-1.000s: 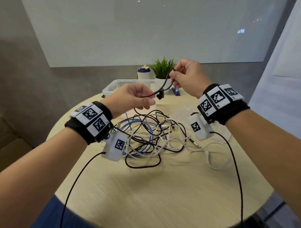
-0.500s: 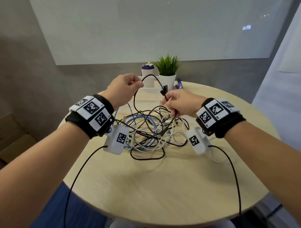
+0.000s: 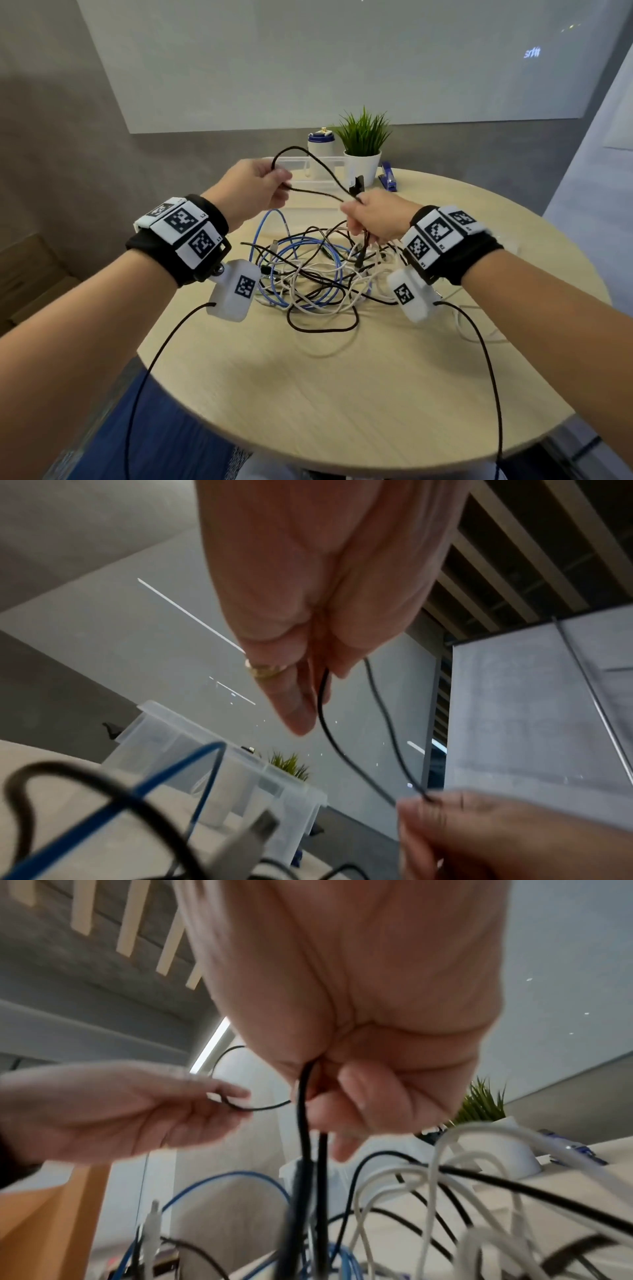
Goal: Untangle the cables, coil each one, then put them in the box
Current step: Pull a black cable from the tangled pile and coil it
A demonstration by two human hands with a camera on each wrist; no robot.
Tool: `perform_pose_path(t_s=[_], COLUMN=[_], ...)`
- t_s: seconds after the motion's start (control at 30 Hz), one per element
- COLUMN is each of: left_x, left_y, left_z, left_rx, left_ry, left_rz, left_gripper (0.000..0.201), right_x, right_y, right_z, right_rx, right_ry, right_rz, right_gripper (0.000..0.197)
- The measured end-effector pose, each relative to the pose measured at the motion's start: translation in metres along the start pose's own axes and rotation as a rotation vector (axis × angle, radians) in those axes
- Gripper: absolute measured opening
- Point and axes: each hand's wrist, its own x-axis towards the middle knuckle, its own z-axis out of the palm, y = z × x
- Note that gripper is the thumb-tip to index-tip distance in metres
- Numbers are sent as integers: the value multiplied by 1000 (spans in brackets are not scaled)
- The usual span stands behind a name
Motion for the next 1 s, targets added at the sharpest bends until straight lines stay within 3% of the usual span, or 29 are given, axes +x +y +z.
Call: perform_pose_path(t_s=[0.07,0.17,0.23,0.4,0.53,0.73,0.8,0.9,1.0], left_x=[-2,-7,-8,5,14,27,29,31,27], left_y=[-8,-12,-13,-22,-20,-13,-8,3,19], left_z=[6,20,29,41,42,24,19,14,14], left_rx=[306,880,983,1080,999,633,466,223,182], left_ry=[-146,-325,-400,-518,-451,32,117,104,38], left_rz=[-47,28,42,112,46,215,245,308,451], left_gripper=[16,32,42,31,39,10,21,29,27], right_x=[1,4,5,-2,1,9,12,14,16], right_y=[-1,-2,-3,-15,-14,9,15,17,7], right_z=[-8,-18,-23,-36,-43,-39,-32,-22,-13], right_rx=[123,208,306,624,569,192,114,63,18], right_ry=[44,107,144,212,228,184,148,142,151], right_rz=[6,-44,-87,-182,-219,-145,-118,-133,-187], right_gripper=[35,36,35,31,30,20,20,18,31])
